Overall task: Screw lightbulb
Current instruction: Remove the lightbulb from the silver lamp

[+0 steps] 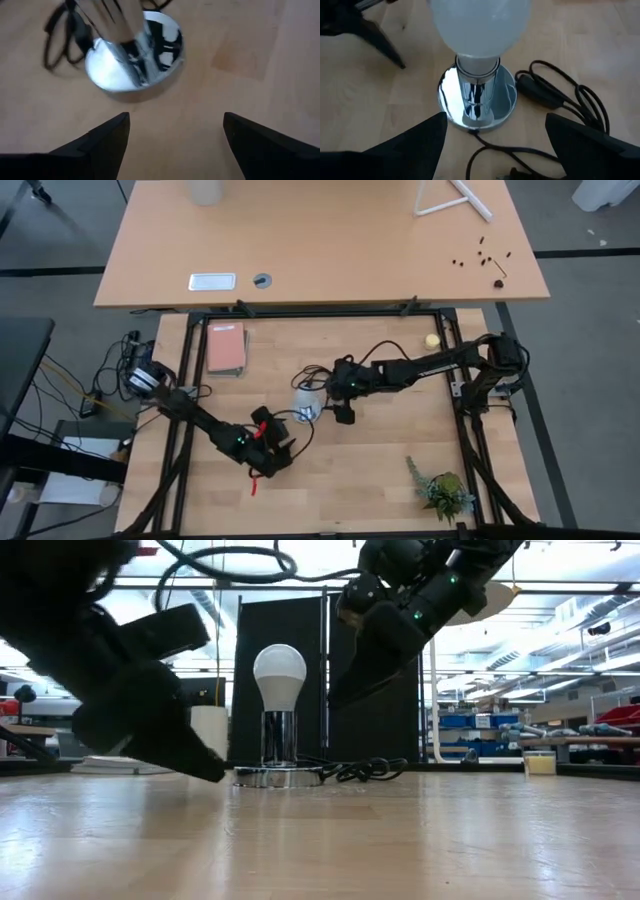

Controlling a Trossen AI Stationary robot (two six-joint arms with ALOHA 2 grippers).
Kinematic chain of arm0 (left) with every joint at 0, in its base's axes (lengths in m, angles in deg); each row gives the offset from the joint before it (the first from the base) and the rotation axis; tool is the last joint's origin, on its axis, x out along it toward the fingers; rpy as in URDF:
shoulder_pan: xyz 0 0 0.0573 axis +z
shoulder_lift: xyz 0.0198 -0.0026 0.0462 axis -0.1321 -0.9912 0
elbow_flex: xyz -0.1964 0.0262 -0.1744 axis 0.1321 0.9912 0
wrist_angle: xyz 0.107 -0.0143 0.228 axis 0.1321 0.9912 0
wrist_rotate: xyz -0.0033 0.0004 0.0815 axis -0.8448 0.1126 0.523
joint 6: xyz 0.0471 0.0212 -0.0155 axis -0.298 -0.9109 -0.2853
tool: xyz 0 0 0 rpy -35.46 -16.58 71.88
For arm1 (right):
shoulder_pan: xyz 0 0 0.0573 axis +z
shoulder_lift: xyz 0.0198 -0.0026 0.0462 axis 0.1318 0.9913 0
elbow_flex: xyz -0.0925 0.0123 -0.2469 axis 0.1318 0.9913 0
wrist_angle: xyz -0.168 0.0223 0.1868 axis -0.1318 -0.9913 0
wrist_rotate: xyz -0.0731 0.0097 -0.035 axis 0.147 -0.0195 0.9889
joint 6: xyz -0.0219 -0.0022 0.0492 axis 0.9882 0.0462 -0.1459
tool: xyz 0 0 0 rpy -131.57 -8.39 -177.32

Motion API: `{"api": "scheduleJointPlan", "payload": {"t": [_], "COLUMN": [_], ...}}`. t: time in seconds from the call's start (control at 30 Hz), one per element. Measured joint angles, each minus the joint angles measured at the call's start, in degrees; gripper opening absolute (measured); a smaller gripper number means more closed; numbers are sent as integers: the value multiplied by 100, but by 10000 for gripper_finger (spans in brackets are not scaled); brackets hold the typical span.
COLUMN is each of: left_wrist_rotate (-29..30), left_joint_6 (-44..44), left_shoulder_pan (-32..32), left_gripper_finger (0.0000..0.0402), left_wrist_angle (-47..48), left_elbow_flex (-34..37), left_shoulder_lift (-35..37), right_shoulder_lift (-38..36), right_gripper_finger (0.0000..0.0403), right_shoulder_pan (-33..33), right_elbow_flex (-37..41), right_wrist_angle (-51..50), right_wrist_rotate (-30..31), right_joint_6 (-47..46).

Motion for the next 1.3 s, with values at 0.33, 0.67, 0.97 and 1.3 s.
{"api": "scheduleJointPlan", "payload": {"t": [0.33, 0.67, 0.97, 1.3], "left_wrist_rotate": [-71, -941, -1173, -914], "left_joint_6": [-1002, -1959, -2975, -2532], "left_shoulder_pan": [166, 547, 1002, 1200], "left_gripper_finger": [294, 282, 282, 282], "left_wrist_angle": [562, -963, -3651, -4664], "left_elbow_flex": [319, 1709, 2914, 3037], "left_shoulder_lift": [949, 2587, 2763, 2240], "right_shoulder_lift": [-76, -115, -98, -98], "right_gripper_finger": [346, 346, 346, 346], "right_shoulder_pan": [4, 67, -23, -127], "right_elbow_flex": [-2, -774, -1533, -2371], "right_wrist_angle": [-580, -1354, -1700, -2438], "right_wrist_rotate": [5, 187, 44, 83], "right_joint_6": [-220, -2, 62, -162]}}
